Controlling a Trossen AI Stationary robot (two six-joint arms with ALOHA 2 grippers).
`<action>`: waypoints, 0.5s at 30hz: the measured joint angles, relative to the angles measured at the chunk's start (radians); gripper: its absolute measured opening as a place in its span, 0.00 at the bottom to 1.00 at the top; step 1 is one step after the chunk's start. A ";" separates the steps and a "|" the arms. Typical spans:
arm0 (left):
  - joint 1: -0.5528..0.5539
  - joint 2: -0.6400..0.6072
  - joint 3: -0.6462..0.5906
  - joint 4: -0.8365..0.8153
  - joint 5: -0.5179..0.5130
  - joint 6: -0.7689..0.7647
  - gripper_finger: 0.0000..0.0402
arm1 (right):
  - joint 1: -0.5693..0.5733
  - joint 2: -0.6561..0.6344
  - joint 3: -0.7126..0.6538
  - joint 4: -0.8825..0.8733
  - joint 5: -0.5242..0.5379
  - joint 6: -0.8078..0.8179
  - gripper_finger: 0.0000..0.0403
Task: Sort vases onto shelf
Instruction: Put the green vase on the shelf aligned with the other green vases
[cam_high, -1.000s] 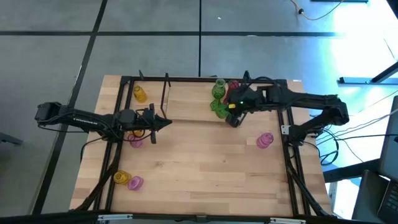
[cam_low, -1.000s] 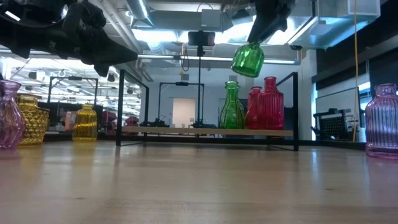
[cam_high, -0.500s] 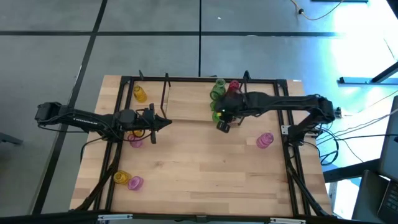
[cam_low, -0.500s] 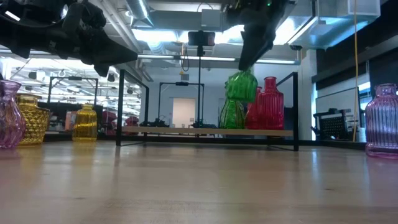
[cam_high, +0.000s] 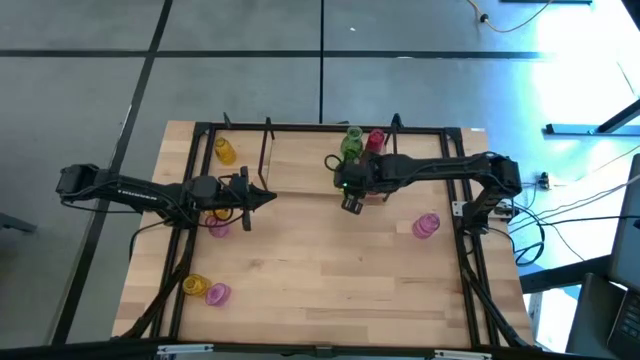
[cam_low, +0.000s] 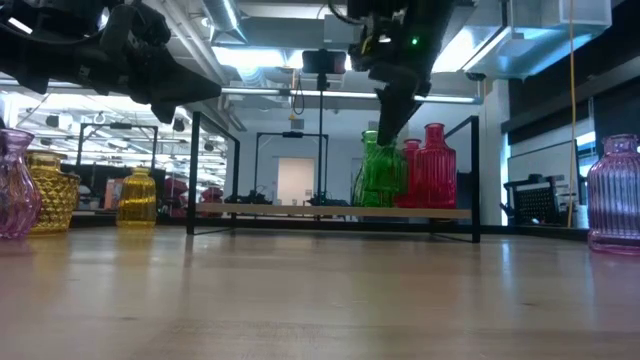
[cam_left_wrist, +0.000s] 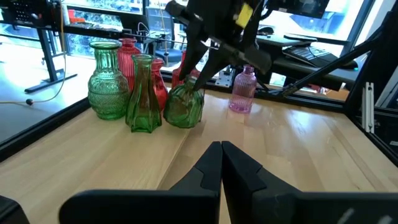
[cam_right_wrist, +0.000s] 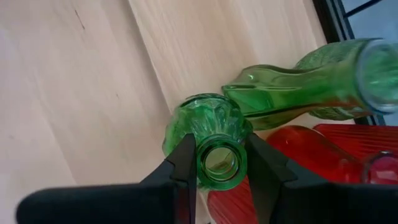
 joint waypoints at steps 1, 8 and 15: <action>0.000 0.000 0.000 0.000 0.000 0.000 0.00 | 0.000 0.007 0.000 0.000 0.000 -0.004 0.21; 0.000 0.000 0.000 0.000 0.000 0.000 0.00 | -0.007 0.022 0.000 0.016 0.006 -0.017 0.21; 0.000 0.000 0.000 0.000 0.000 0.000 0.00 | -0.049 0.024 -0.012 0.022 -0.027 -0.019 0.21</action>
